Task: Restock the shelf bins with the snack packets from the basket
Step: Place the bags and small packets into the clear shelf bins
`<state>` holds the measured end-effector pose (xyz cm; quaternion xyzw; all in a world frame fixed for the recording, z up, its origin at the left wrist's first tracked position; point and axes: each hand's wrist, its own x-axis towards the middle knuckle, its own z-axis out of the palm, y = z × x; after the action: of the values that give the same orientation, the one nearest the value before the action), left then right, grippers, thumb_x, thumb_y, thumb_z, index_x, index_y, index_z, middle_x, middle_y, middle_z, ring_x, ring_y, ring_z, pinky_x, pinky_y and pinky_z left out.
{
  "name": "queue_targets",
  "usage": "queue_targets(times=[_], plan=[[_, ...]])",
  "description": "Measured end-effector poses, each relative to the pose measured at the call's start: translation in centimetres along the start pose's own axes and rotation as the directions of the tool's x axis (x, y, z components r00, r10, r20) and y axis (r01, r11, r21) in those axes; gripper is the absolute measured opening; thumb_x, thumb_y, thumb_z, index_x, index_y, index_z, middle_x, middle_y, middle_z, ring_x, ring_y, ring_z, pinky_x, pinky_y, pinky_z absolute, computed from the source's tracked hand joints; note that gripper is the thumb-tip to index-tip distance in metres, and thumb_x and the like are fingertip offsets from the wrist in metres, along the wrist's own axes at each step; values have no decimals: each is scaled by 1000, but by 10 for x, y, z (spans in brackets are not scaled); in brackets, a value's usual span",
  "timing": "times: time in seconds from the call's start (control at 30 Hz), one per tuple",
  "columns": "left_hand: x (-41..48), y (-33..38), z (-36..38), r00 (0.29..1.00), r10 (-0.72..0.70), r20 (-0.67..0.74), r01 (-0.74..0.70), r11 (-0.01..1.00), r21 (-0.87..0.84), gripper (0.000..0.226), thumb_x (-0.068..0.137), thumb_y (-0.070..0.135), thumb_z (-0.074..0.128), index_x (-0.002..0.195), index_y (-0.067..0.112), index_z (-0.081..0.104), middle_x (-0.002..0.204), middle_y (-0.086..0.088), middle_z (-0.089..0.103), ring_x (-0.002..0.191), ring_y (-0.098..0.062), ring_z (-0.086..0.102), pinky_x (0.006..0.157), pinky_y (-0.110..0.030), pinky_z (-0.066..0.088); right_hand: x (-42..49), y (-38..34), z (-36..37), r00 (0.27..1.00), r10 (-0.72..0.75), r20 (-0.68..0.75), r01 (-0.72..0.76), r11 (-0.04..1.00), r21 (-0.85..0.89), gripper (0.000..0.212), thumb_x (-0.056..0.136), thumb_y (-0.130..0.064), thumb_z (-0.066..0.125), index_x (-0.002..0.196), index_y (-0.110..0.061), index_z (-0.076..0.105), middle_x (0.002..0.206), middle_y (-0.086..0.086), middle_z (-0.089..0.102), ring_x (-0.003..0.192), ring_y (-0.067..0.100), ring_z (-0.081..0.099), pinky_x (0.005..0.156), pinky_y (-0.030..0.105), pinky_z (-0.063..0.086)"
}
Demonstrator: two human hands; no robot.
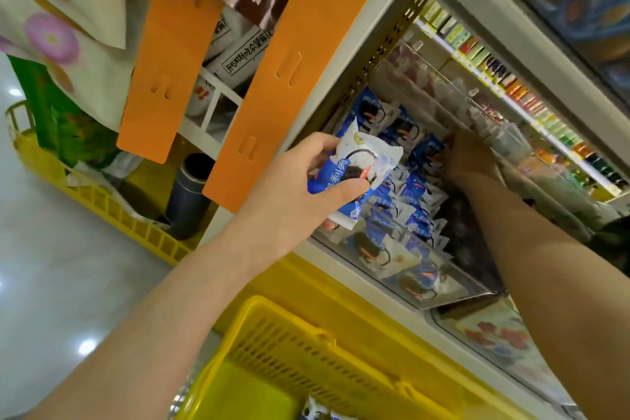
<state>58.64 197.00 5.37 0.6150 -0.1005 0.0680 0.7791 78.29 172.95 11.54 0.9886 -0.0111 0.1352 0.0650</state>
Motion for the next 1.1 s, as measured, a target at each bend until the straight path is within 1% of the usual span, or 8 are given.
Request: queue_targets(times=[0.27, 0.37, 0.47, 0.63, 0.8, 0.9, 1.0, 1.1], plan=[[-7, 4, 9, 997, -26, -69, 31, 997, 70, 37, 81, 23, 68, 113, 22, 50, 106, 5, 63, 86, -9, 65, 54, -25, 55, -38, -27, -24, 998, -46, 53, 34, 978, 203, 42, 97, -27, 48, 130, -2, 44, 125, 18, 54, 109, 31, 54, 89, 35, 45], [-13, 10, 11, 996, -24, -81, 35, 989, 141, 35, 78, 29, 69, 110, 30, 55, 101, 7, 60, 81, -4, 62, 52, -17, 51, -87, -38, -43, 986, -147, -80, 167, 829, 534, 31, 98, -29, 44, 122, -11, 51, 110, 7, 60, 88, 16, 55, 73, 25, 40], [-19, 13, 13, 995, -4, -97, 26, 973, 231, 33, 71, 31, 75, 98, 34, 56, 95, 10, 62, 77, -3, 62, 57, -17, 50, -146, -44, -59, 939, -336, -75, 285, 636, 718, 21, 97, -36, 42, 117, -32, 48, 109, -16, 57, 99, -1, 55, 78, 11, 44], [-27, 14, 25, 998, -24, -61, 42, 945, 324, 42, 60, 39, 80, 93, 27, 57, 88, 12, 67, 76, 3, 63, 63, -12, 48, -208, -45, -64, 879, -474, 49, 261, 565, 783, 51, 84, -35, 62, 131, -29, 43, 114, -23, 54, 110, -10, 50, 89, 8, 42], [-32, 15, 38, 998, 60, 26, -65, 932, 357, 27, 76, 31, 71, 99, 33, 58, 95, 20, 63, 89, 9, 59, 76, -8, 43, -218, -32, -69, 898, -433, 76, 202, 560, 804, 38, 77, -17, 74, 111, -24, 59, 104, -15, 64, 97, -5, 59, 80, 9, 47], [-33, 15, 48, 985, 170, -28, -127, 825, 551, 38, 84, 43, 57, 119, 29, 49, 104, 24, 53, 97, 2, 50, 87, -24, 41, -212, -24, -75, 910, -410, 62, 199, 565, 801, 27, 82, -20, 70, 107, -25, 62, 98, -17, 65, 93, 0, 62, 78, 19, 53], [-30, 16, 50, 918, 396, -16, -243, 592, 768, 38, 89, 37, 52, 124, 20, 48, 111, 12, 53, 95, -3, 40, 86, -26, 31, -195, -12, -76, 950, -313, 0, 202, 611, 766, 21, 85, -23, 67, 103, -31, 59, 97, -15, 65, 89, 5, 64, 74, 25, 55], [-19, 14, 48, 915, 395, 84, -267, 437, 859, 36, 94, 37, 47, 123, 17, 50, 115, 2, 58, 103, -14, 47, 81, -22, 26, -162, -3, -68, 990, -139, -32, 121, 700, 704, 29, 87, -29, 64, 115, -23, 58, 113, -6, 64, 97, 10, 63, 74, 20, 50]])
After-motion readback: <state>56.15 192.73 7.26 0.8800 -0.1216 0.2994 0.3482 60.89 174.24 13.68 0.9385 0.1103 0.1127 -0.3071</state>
